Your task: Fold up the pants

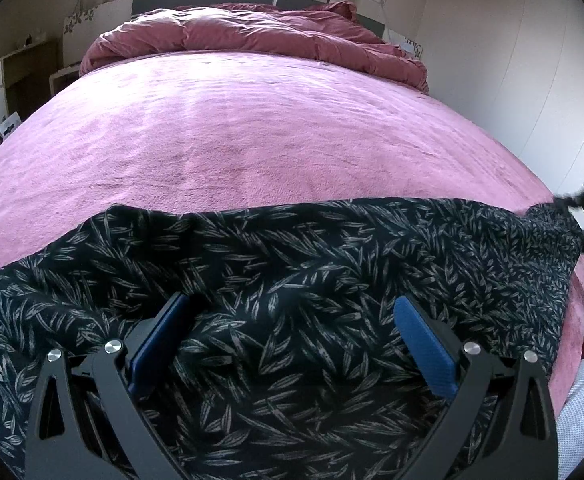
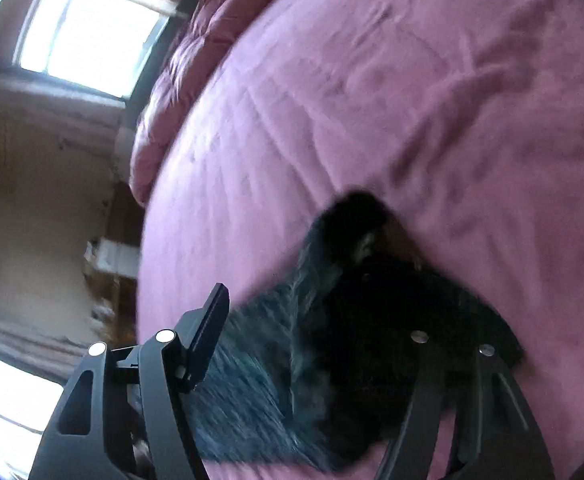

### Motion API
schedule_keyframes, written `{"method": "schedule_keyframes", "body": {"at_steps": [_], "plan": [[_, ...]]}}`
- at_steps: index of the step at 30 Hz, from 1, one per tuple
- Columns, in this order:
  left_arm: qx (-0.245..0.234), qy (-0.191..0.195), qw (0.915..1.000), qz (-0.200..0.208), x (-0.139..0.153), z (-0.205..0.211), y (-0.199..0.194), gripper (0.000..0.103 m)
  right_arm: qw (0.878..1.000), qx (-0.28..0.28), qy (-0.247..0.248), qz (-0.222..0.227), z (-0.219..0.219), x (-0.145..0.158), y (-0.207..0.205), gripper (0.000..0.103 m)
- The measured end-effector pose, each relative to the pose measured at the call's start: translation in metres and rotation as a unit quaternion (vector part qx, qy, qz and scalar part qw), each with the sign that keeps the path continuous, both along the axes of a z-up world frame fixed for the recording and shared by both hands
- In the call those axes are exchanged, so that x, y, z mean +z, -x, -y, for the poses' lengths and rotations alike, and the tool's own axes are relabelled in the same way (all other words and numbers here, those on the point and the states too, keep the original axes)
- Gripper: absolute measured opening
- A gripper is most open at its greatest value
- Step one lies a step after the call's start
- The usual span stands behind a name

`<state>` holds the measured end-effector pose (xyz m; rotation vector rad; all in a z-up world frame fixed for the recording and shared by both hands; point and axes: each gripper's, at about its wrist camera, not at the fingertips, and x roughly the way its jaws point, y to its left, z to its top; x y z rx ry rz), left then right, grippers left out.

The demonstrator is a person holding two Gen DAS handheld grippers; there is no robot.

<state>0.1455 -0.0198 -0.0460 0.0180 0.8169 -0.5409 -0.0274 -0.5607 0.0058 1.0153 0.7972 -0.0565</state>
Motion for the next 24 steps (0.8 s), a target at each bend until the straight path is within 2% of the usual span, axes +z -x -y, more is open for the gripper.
{"method": "schedule_keyframes", "body": {"at_steps": [1, 2, 4, 6, 8, 9, 11, 16, 18, 20, 22, 23, 24], "plan": [[0.0, 0.001, 1.0, 0.0, 0.0, -0.001, 0.0, 0.101, 1.0, -0.026, -0.003, 0.017, 0.006, 0.003, -0.002, 0.065], [0.0, 0.002, 1.0, 0.0, 0.0, -0.002, 0.0, 0.101, 0.997, -0.065, -0.027, 0.038, 0.016, 0.001, -0.002, 0.065], [-0.001, 0.002, 1.0, -0.001, 0.0, -0.003, -0.001, 0.101, 0.991, -0.099, -0.074, 0.042, 0.028, -0.008, 0.001, 0.065], [-0.001, 0.002, 1.0, -0.001, 0.0, -0.003, -0.001, 0.101, 0.993, -0.101, -0.051, 0.032, 0.029, -0.005, 0.005, 0.065], [-0.001, 0.004, 1.0, -0.002, 0.0, -0.004, -0.001, 0.101, 0.993, -0.113, 0.017, 0.041, 0.027, 0.011, 0.022, 0.065], [-0.001, 0.004, 1.0, -0.002, 0.0, -0.004, -0.001, 0.101, 0.988, -0.138, 0.049, 0.051, 0.031, 0.019, 0.038, 0.065], [-0.001, 0.004, 1.0, -0.001, 0.001, -0.004, -0.001, 0.101, 0.983, -0.168, 0.056, 0.053, 0.044, 0.027, 0.065, 0.065], [-0.001, 0.003, 1.0, 0.0, 0.001, -0.004, 0.0, 0.101, 0.988, -0.126, 0.088, -0.016, 0.037, 0.021, 0.09, 0.065], [-0.001, 0.003, 1.0, 0.0, 0.001, -0.004, 0.0, 0.101, 0.991, -0.11, 0.065, -0.043, 0.028, 0.006, 0.099, 0.065], [-0.001, 0.002, 1.0, 0.0, 0.001, -0.004, -0.001, 0.101, 0.993, -0.1, 0.026, -0.055, 0.015, -0.012, 0.108, 0.065], [0.0, 0.003, 1.0, 0.001, 0.002, -0.005, 0.0, 0.101, 0.993, -0.105, 0.016, -0.049, 0.007, -0.023, 0.111, 0.065], [-0.001, 0.002, 1.0, 0.0, 0.002, -0.004, 0.0, 0.101, 0.993, -0.109, 0.016, -0.036, 0.001, -0.026, 0.114, 0.063], [0.0, 0.003, 1.0, 0.001, 0.002, -0.005, 0.0, 0.101, 0.994, -0.108, 0.011, -0.025, -0.004, -0.026, 0.115, 0.056]]}}
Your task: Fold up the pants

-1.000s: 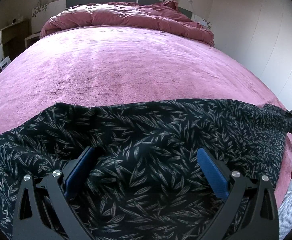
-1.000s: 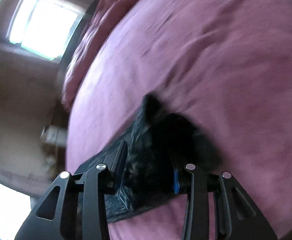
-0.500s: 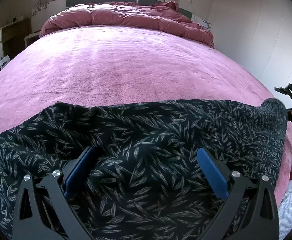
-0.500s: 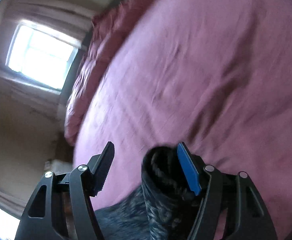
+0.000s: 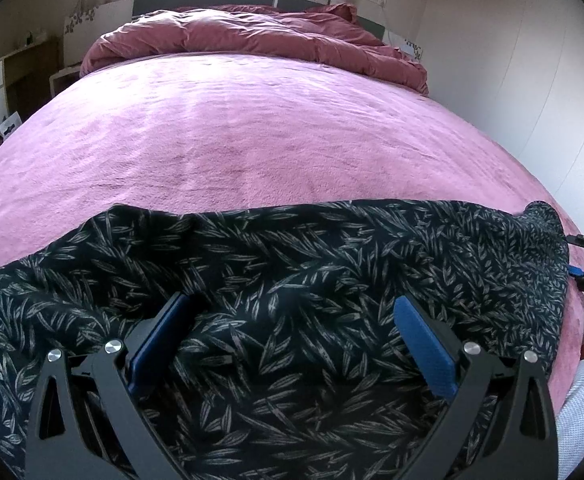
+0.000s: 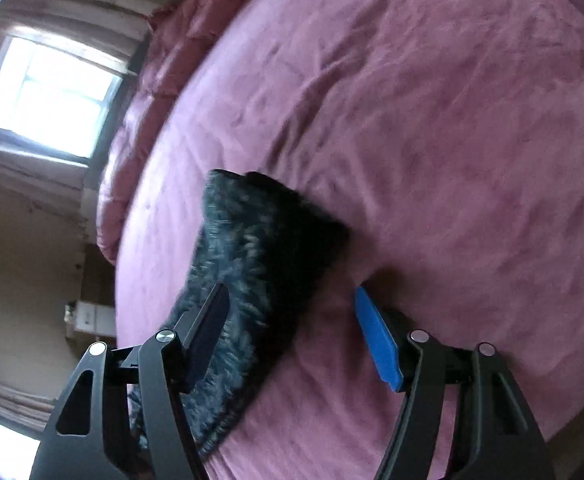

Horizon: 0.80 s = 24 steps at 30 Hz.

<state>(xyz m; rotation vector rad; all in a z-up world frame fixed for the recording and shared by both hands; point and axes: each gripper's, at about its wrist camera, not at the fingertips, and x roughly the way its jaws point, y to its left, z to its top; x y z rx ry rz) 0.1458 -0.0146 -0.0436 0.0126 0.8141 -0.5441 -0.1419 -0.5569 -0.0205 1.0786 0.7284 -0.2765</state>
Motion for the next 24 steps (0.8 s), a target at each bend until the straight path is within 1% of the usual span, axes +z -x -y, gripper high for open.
{"method": "schedule_keyframes", "body": {"at_steps": [1, 2, 3, 4, 5, 7, 8, 9, 10, 11, 13, 14, 15, 16, 17, 19, 22, 24], "plan": [[0.0, 0.0, 1.0, 0.0, 0.0, 0.0, 0.0, 0.101, 0.999, 0.012, -0.023, 0.026, -0.008, -0.004, -0.001, 0.051], [0.0, 0.0, 1.0, 0.001, 0.0, 0.0, 0.0, 0.101, 0.998, 0.02, -0.048, 0.039, -0.014, -0.011, -0.006, 0.039], [0.0, 0.001, 1.0, 0.001, 0.001, 0.0, 0.001, 0.101, 0.997, 0.022, -0.057, 0.04, -0.018, -0.016, -0.01, 0.022], [0.0, 0.001, 1.0, 0.001, 0.001, 0.0, 0.0, 0.101, 0.997, 0.023, -0.06, 0.036, -0.023, -0.019, -0.014, 0.014], [0.0, 0.002, 1.0, 0.0, 0.001, 0.0, 0.001, 0.101, 0.997, 0.024, -0.059, 0.032, -0.027, -0.019, -0.016, 0.011], [0.0, 0.01, 1.0, 0.001, 0.002, -0.003, 0.001, 0.101, 0.997, 0.011, -0.042, 0.068, -0.034, -0.002, -0.009, 0.009], [0.0, 0.016, 0.9999, -0.002, 0.003, -0.005, 0.0, 0.101, 0.995, -0.002, -0.034, 0.095, -0.037, 0.009, -0.002, 0.008], [0.002, 0.019, 0.9998, -0.006, 0.003, -0.006, -0.001, 0.101, 0.993, -0.017, -0.034, 0.114, -0.036, 0.016, 0.007, 0.008], [0.005, 0.02, 0.9998, -0.007, 0.004, -0.007, -0.002, 0.101, 0.992, -0.032, -0.045, 0.117, -0.036, 0.017, 0.015, 0.008], [0.008, 0.015, 0.9998, -0.007, 0.005, -0.007, -0.002, 0.101, 0.994, -0.047, -0.047, 0.09, -0.037, 0.012, 0.018, 0.008], [0.009, -0.002, 0.9999, -0.011, 0.007, -0.005, -0.001, 0.101, 0.997, -0.057, -0.048, 0.034, -0.039, -0.002, 0.017, 0.008], [0.008, -0.008, 0.9999, -0.012, 0.009, -0.004, 0.0, 0.101, 0.996, -0.06, -0.056, 0.025, -0.039, -0.007, 0.02, 0.008], [0.009, -0.009, 0.9998, -0.013, 0.011, -0.005, 0.001, 0.101, 0.996, -0.064, -0.062, 0.027, -0.04, -0.009, 0.021, 0.008], [0.012, -0.007, 0.9997, -0.018, 0.012, -0.008, 0.002, 0.101, 0.994, -0.07, -0.072, 0.034, -0.041, -0.009, 0.022, 0.008], [0.016, 0.0, 0.9995, -0.026, 0.013, -0.012, 0.002, 0.101, 0.994, -0.073, -0.072, 0.035, -0.043, -0.005, 0.021, 0.008], [0.023, 0.014, 0.999, -0.036, 0.016, -0.021, 0.004, 0.101, 0.996, -0.071, -0.046, 0.027, -0.051, 0.012, 0.008, 0.008], [0.044, 0.043, 0.997, -0.047, 0.019, -0.04, 0.009, 0.101, 0.998, -0.047, 0.036, 0.03, -0.074, 0.055, -0.01, 0.008], [0.064, 0.052, 0.9953, -0.052, 0.018, -0.054, 0.012, 0.101, 0.996, -0.034, 0.074, 0.032, -0.086, 0.076, -0.016, 0.008]]}}
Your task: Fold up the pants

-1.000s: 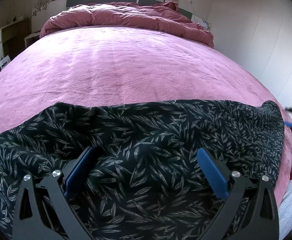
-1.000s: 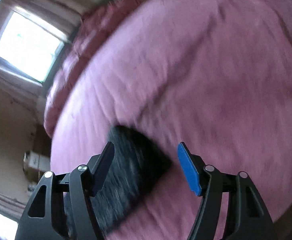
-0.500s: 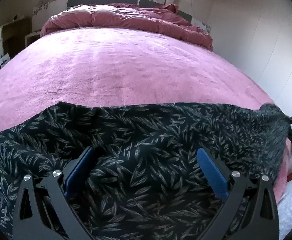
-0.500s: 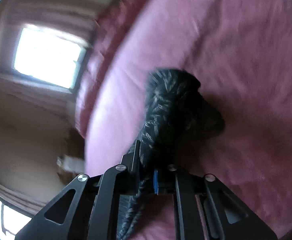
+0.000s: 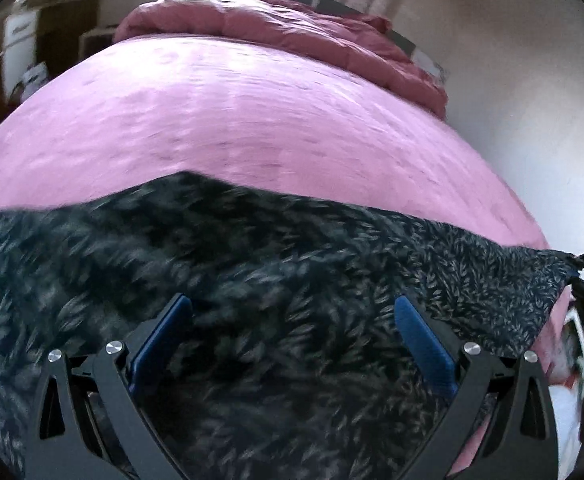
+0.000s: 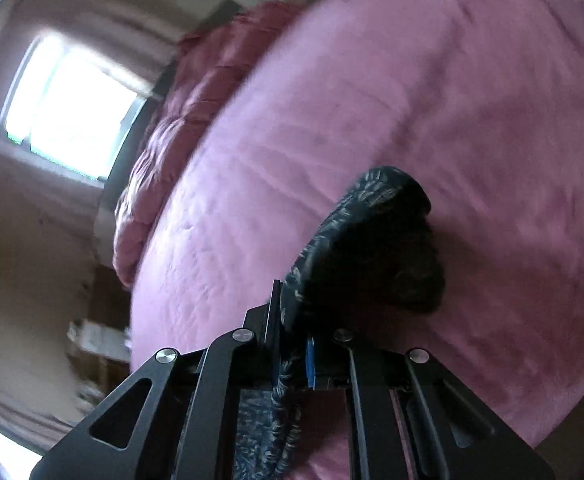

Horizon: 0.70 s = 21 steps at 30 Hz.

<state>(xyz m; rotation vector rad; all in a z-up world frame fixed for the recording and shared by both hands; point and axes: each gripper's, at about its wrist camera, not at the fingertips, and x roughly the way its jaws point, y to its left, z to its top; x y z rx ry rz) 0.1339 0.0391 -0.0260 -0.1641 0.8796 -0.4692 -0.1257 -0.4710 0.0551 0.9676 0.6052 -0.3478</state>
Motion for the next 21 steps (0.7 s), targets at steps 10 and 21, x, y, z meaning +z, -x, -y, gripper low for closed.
{"method": "schedule_keyframes", "body": {"at_steps": [10, 21], "plan": [[0.076, 0.038, 0.9962, 0.021, -0.003, -0.068, 0.031, 0.101, 0.964, 0.152, 0.209, 0.057, -0.145, 0.088, -0.048, 0.008], [0.095, 0.07, 0.9921, 0.043, -0.009, -0.09, 0.056, 0.101, 0.837, 0.425, 0.343, 0.01, -0.358, -0.023, -0.085, 0.008]]}}
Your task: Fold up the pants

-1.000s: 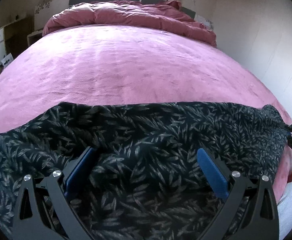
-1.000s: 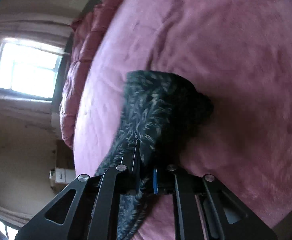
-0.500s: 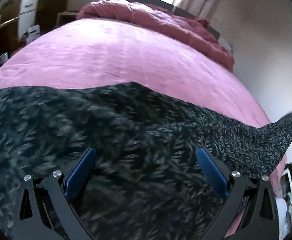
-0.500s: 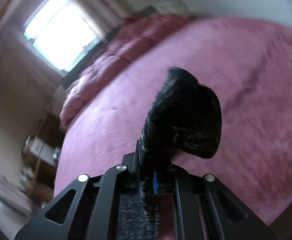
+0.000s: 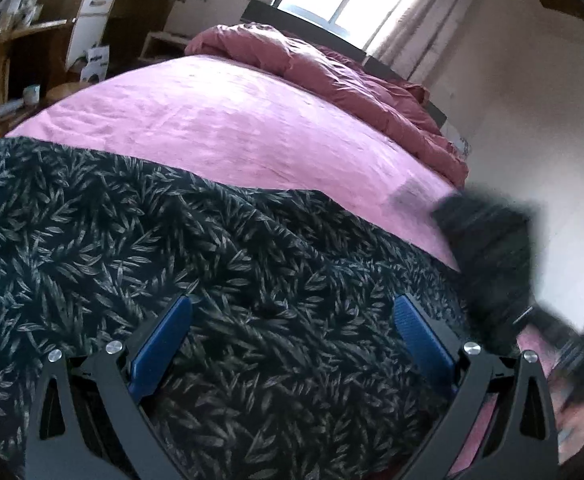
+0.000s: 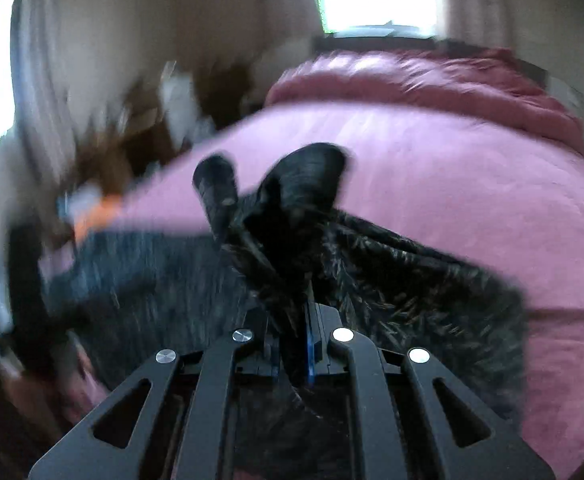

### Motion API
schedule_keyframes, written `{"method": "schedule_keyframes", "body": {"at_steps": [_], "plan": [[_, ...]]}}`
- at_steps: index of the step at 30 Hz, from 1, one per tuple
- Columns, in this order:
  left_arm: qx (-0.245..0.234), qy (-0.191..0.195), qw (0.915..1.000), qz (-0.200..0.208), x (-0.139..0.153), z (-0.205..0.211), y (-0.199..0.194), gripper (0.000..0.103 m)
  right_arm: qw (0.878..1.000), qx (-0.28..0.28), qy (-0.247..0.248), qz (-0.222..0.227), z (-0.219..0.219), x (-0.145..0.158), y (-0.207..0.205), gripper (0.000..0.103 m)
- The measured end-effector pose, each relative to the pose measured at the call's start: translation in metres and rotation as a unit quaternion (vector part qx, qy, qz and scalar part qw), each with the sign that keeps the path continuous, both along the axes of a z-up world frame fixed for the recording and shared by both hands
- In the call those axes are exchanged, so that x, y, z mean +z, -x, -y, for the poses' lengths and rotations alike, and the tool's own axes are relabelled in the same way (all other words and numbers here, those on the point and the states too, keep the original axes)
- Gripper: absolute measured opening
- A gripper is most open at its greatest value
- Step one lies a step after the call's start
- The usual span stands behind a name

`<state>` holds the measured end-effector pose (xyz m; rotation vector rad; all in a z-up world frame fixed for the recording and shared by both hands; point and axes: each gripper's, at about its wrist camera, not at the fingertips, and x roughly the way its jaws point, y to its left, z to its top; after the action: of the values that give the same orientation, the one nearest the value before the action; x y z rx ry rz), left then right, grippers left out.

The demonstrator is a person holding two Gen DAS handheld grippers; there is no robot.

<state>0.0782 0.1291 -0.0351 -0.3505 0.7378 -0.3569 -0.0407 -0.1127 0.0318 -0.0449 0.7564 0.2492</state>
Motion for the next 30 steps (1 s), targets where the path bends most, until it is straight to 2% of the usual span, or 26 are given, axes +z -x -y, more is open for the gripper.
{"method": "schedule_keyframes", "body": {"at_steps": [3, 4, 5, 6, 7, 8, 10, 11, 14, 15, 18, 22, 24, 26, 28, 30], "plan": [[-0.005, -0.01, 0.9999, 0.004, -0.002, 0.002, 0.004, 0.101, 0.996, 0.044, 0.062, -0.052, -0.017, -0.047, 0.006, 0.01], [-0.004, -0.008, 0.9999, 0.005, -0.002, 0.003, 0.004, 0.101, 0.995, 0.054, 0.068, -0.046, -0.018, -0.05, 0.012, 0.014], [-0.003, -0.006, 1.0, 0.006, -0.002, 0.003, 0.004, 0.101, 0.994, 0.07, 0.074, -0.034, -0.018, -0.049, 0.019, 0.024], [-0.001, -0.006, 1.0, 0.005, -0.002, 0.002, 0.004, 0.101, 0.993, 0.079, 0.074, -0.037, -0.019, -0.045, 0.024, 0.043], [0.0, -0.005, 1.0, 0.006, -0.002, 0.003, 0.004, 0.101, 0.993, 0.086, 0.062, -0.047, -0.015, -0.04, 0.026, 0.055], [0.0, -0.004, 1.0, 0.006, -0.002, 0.003, 0.004, 0.101, 0.994, 0.089, 0.041, -0.057, -0.01, -0.036, 0.028, 0.062], [-0.002, -0.001, 1.0, 0.006, 0.0, 0.003, 0.006, 0.101, 0.995, 0.084, -0.008, -0.063, 0.007, -0.027, 0.034, 0.06], [-0.002, 0.002, 1.0, 0.008, 0.0, 0.002, 0.009, 0.101, 0.995, 0.071, -0.022, -0.061, 0.013, -0.022, 0.034, 0.054], [-0.021, 0.019, 0.9996, 0.01, 0.006, 0.01, 0.012, 0.101, 0.995, 0.022, -0.073, -0.058, 0.046, -0.008, 0.03, 0.05], [-0.025, 0.018, 0.9995, 0.008, 0.008, 0.014, 0.011, 0.101, 0.995, 0.005, -0.083, -0.056, 0.054, -0.003, 0.025, 0.043], [-0.05, 0.0, 0.9986, 0.019, 0.019, 0.035, 0.012, 0.1, 0.995, -0.042, -0.075, -0.047, 0.08, 0.007, 0.006, 0.042], [-0.11, 0.004, 0.9938, 0.015, 0.037, 0.065, 0.005, 0.096, 0.997, -0.049, -0.038, -0.047, 0.091, 0.006, -0.014, 0.042], [-0.13, -0.013, 0.9913, -0.016, 0.038, 0.079, -0.007, 0.085, 0.996, -0.061, -0.049, -0.052, 0.099, -0.001, -0.013, 0.042], [-0.152, -0.018, 0.9848, -0.081, 0.029, 0.092, -0.025, 0.064, 0.991, -0.081, -0.079, -0.064, 0.109, -0.013, -0.012, 0.042], [-0.155, -0.025, 0.9789, -0.13, 0.018, 0.1, -0.037, 0.061, 0.989, -0.092, -0.092, -0.074, 0.115, -0.017, -0.011, 0.042], [-0.154, -0.022, 0.9759, -0.153, 0.011, 0.105, -0.041, 0.052, 0.989, -0.09, -0.1, -0.062, 0.118, -0.013, -0.01, 0.042]]}}
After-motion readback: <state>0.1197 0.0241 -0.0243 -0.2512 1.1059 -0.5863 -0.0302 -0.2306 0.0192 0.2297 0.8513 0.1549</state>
